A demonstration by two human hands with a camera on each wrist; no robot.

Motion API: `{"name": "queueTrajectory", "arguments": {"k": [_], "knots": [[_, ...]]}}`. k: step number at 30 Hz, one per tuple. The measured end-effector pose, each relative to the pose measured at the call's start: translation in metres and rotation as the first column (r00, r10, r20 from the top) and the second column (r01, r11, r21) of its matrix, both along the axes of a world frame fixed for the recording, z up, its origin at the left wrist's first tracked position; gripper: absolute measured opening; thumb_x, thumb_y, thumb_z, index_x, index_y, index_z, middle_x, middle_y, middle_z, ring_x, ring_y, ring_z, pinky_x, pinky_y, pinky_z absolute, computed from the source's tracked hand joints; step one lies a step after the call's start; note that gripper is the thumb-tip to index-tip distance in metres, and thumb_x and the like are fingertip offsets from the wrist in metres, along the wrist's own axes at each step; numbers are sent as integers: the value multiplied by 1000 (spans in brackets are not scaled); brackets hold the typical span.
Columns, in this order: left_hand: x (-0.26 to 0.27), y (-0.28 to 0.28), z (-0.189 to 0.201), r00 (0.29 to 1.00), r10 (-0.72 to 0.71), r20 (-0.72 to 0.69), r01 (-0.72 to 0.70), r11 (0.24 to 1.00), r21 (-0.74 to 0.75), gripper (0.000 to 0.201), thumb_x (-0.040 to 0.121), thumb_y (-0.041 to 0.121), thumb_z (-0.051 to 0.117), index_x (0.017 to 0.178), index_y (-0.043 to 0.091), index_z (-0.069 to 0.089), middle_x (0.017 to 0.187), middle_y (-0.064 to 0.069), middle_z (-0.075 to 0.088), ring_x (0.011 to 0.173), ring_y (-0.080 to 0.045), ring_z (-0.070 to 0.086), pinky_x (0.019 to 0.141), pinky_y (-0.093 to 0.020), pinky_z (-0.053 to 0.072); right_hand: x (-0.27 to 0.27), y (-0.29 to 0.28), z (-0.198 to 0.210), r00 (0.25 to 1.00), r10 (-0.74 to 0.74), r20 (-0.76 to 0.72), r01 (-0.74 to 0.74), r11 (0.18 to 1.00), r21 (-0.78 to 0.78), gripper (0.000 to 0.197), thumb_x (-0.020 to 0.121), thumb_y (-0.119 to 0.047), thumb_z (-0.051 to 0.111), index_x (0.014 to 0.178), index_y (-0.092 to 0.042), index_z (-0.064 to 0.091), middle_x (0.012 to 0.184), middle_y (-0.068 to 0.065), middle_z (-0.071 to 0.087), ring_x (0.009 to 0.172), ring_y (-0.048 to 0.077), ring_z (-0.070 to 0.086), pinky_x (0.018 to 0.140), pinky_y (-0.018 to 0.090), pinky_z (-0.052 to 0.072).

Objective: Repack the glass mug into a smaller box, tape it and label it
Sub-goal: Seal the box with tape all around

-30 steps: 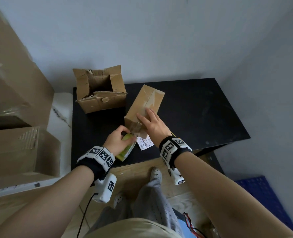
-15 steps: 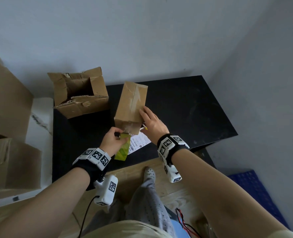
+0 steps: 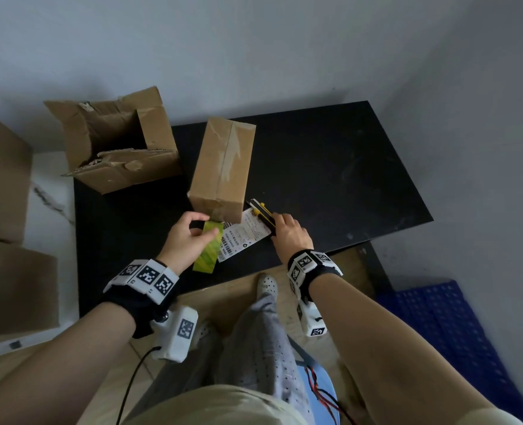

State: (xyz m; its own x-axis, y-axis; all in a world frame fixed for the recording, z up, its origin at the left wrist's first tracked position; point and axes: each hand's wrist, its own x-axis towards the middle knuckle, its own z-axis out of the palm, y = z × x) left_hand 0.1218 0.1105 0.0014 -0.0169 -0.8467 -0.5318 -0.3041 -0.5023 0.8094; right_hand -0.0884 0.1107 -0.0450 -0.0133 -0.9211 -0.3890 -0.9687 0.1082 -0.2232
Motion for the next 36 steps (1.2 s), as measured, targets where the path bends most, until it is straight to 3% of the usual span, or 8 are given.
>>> {"name": "queueTrajectory", "arguments": {"k": [4, 8, 13, 16, 23, 25, 28, 36], "knots": [[0, 1, 0, 1000, 11, -9, -11, 1000, 15, 36, 87, 14, 64, 119, 17, 50, 103, -10, 63, 90, -19, 64, 71, -29, 52, 5, -4, 1, 999, -28, -20, 28, 1000, 8, 56, 90, -3, 52, 141, -6, 28, 135, 14, 37, 120, 30, 44, 96, 41, 43], [2, 2, 1, 1000, 15, -11, -14, 1000, 25, 34, 87, 13, 63, 118, 19, 50, 98, -5, 62, 86, -16, 64, 71, -29, 52, 8, -4, 5, 996, -91, 3, 91, 996, 13, 38, 88, 5, 49, 124, -2, 42, 127, 16, 35, 108, 31, 51, 90, 39, 48], [6, 1, 2, 1000, 8, 17, -9, 1000, 11, 31, 87, 10, 63, 115, 17, 52, 87, 2, 58, 75, -10, 60, 59, -22, 46, 5, -3, 31, 986, -148, 82, 148, 989, 3, 34, 90, -4, 49, 120, -8, 34, 105, 14, 56, 91, 33, 59, 69, 36, 41], [6, 0, 2, 999, 9, 37, -9, 1000, 4, 31, 86, 10, 64, 115, 14, 54, 85, 0, 58, 71, -10, 59, 56, -21, 43, 6, -2, 54, 977, -158, 145, 168, 984, -59, 30, 92, -8, 47, 119, -12, 32, 92, 10, 54, 76, 31, 55, 66, 38, 43], [7, -2, 2, 996, 0, 92, 8, 997, -80, 16, 90, 10, 58, 106, 5, 57, 79, -5, 57, 53, -8, 56, 40, -10, 41, 30, 5, 87, 957, 77, 279, -25, 982, -186, 27, 97, -18, 45, 122, -14, 36, 95, 8, 54, 76, 29, 58, 69, 42, 49], [8, -4, 1, 995, 2, 97, 6, 997, -82, 9, 90, 11, 59, 98, 8, 58, 85, -7, 58, 65, -14, 64, 51, -15, 48, 37, 10, 88, 954, 180, 239, -131, 970, -206, 26, 98, -20, 42, 123, -15, 39, 96, 7, 54, 75, 29, 58, 68, 43, 50], [10, -5, -1, 996, 30, 85, -24, 997, -69, 3, 88, 16, 62, 87, 14, 61, 92, -9, 61, 96, -31, 63, 84, -41, 54, 44, 18, 80, 948, 315, 50, -300, 933, -197, 35, 98, -19, 41, 132, -19, 35, 103, 8, 56, 78, 30, 60, 67, 40, 50], [11, -5, 1, 996, 67, 53, -64, 997, -51, 19, 90, 19, 59, 102, 5, 65, 104, -16, 64, 100, -30, 62, 88, -45, 53, 49, 35, 70, 921, 337, -197, -375, 903, -209, 52, 92, -5, 47, 140, -16, 32, 107, 10, 54, 92, 29, 59, 58, 34, 39]]}}
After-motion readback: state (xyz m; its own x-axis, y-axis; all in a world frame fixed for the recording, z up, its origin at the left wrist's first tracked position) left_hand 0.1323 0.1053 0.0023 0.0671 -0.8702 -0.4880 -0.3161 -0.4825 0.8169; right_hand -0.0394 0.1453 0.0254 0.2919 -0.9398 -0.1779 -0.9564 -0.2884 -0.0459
